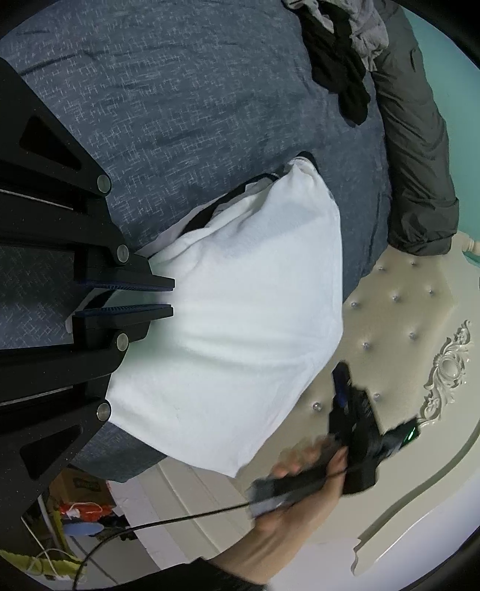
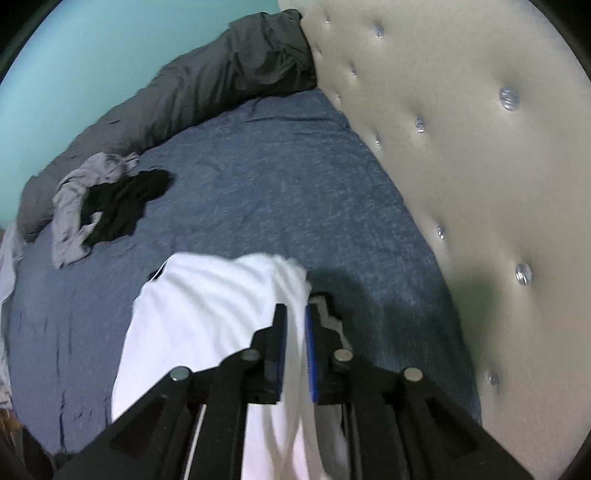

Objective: Fold clothes

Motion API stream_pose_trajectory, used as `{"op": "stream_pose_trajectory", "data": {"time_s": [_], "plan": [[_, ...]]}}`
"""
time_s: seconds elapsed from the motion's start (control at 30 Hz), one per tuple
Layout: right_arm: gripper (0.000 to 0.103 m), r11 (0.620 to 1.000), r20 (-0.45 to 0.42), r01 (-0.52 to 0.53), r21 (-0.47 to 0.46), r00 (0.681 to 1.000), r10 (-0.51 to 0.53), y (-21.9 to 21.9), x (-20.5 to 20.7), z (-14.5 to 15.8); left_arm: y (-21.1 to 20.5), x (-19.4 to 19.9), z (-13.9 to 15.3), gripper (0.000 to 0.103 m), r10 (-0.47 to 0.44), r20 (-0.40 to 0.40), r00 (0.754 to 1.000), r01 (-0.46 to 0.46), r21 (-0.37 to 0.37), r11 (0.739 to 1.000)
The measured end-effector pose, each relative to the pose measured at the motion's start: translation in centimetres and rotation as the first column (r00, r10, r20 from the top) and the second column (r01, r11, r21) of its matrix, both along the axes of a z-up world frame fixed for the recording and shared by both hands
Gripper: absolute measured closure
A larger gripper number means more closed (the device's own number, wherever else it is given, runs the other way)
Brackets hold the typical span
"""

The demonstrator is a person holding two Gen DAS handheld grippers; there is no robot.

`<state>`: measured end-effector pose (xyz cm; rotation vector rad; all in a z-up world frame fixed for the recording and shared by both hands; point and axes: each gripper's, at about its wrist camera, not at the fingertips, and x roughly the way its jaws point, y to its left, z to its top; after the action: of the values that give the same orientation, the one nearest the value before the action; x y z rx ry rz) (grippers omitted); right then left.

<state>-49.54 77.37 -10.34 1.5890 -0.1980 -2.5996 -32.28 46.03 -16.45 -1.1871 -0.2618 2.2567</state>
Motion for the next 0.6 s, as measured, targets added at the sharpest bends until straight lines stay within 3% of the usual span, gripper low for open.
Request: {"op": "stream_pose_trajectory", "data": {"time_s": [0.3,0.6], "plan": [[0.091,0.994,-0.045,-0.092,-0.065,0.995,0.089,-0.1,8.3,-0.1,0.3,1.6,1.5,0.096,-0.016,-0.032,0.999,0.015,-0.029,0.999],[0.091,0.998,-0.04,-0.059,0.015,0.997,0.059,1.1,14.1,-1.6,1.1,3.6,1.9,0.096,-0.026,-0.043,0.999,0.023,-0.077,0.997]]}}
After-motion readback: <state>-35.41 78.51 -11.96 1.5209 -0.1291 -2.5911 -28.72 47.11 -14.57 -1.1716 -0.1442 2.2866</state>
